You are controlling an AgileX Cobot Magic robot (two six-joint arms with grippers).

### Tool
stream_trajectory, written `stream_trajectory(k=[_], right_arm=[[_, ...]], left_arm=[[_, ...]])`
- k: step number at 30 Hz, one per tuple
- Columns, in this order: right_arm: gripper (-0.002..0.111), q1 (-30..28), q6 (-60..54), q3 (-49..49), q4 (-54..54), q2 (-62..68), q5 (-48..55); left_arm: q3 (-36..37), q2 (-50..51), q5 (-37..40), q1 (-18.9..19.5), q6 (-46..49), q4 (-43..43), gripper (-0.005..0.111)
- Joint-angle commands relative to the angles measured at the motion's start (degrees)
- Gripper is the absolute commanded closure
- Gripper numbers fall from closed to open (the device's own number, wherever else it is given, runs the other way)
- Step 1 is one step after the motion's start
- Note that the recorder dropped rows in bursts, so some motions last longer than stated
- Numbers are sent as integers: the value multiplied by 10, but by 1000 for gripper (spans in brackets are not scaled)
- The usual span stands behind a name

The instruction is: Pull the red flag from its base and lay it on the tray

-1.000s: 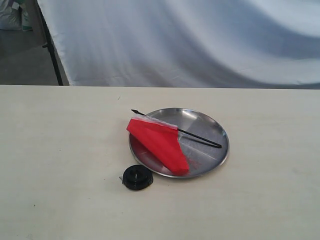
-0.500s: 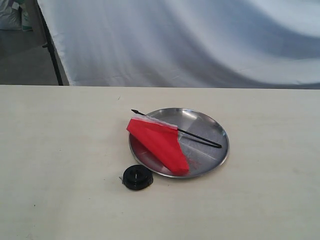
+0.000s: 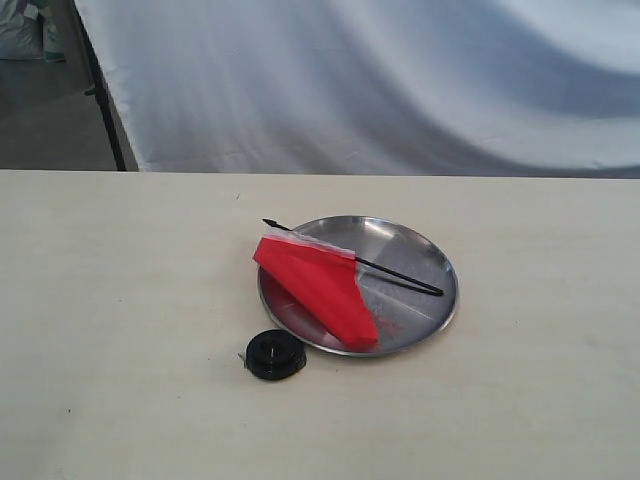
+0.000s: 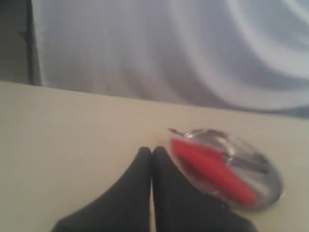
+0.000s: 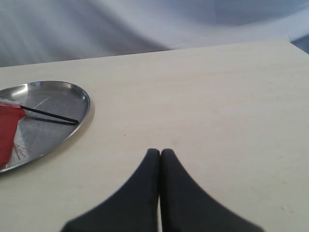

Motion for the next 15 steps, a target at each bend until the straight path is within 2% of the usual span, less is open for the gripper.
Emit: stream_trajectory(k=[1,15], right_arm=[[109,-2,-2,-2,3,-2,-5],[109,-2,-2,-2,3,-2,-5]], left_arm=[[4,-2,59,0,169,6,107],[4,-2,82,0,178,-2,107]])
